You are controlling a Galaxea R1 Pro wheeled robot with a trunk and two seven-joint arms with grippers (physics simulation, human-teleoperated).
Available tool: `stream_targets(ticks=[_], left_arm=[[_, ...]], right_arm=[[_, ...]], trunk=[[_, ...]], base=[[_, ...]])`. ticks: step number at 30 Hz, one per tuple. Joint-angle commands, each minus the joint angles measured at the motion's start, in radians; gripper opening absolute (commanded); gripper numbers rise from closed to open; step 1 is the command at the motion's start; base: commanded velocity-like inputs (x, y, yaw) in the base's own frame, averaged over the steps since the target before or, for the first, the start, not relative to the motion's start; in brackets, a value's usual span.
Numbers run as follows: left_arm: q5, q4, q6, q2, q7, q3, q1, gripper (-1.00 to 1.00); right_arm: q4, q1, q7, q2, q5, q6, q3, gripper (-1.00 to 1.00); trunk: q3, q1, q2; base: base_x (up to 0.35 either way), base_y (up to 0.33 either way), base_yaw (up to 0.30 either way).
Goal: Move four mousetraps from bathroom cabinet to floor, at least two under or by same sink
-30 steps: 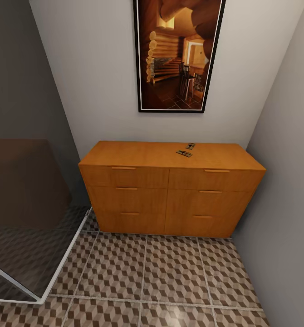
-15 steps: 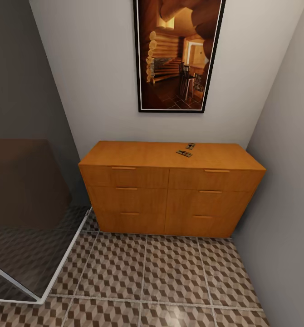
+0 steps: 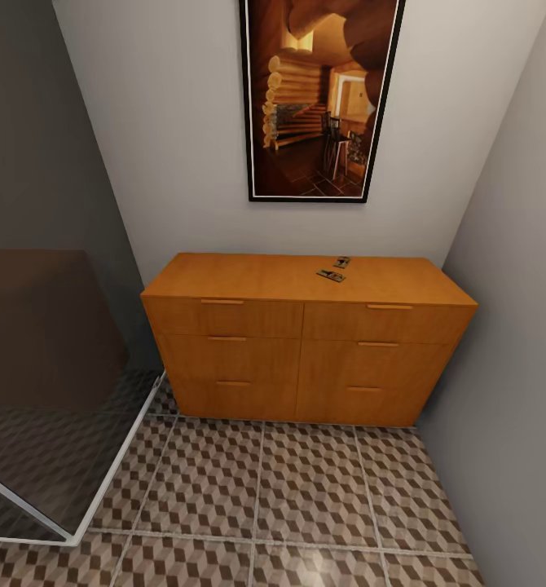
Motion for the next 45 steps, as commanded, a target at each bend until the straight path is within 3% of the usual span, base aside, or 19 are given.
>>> stream_targets(ticks=[1,45], left_arm=[[-0.007,0.001,-0.001,0.000,0.015,-0.008,0.000,-1.00],[-0.006,0.000,-0.001,0.000,0.014,-0.008,0.000,-1.00]], right_arm=[[0.001,-0.001,-0.006,0.000,0.008,-0.002,-0.003,-1.00],[0.001,-0.001,-0.005,0.001,0.008,-0.002,-0.002,-1.00]], trunk=[[-0.001,0.000,0.000],[-0.001,0.000,0.000]], base=[[0.000,0.000,0.000],[0.000,0.000,0.000]])
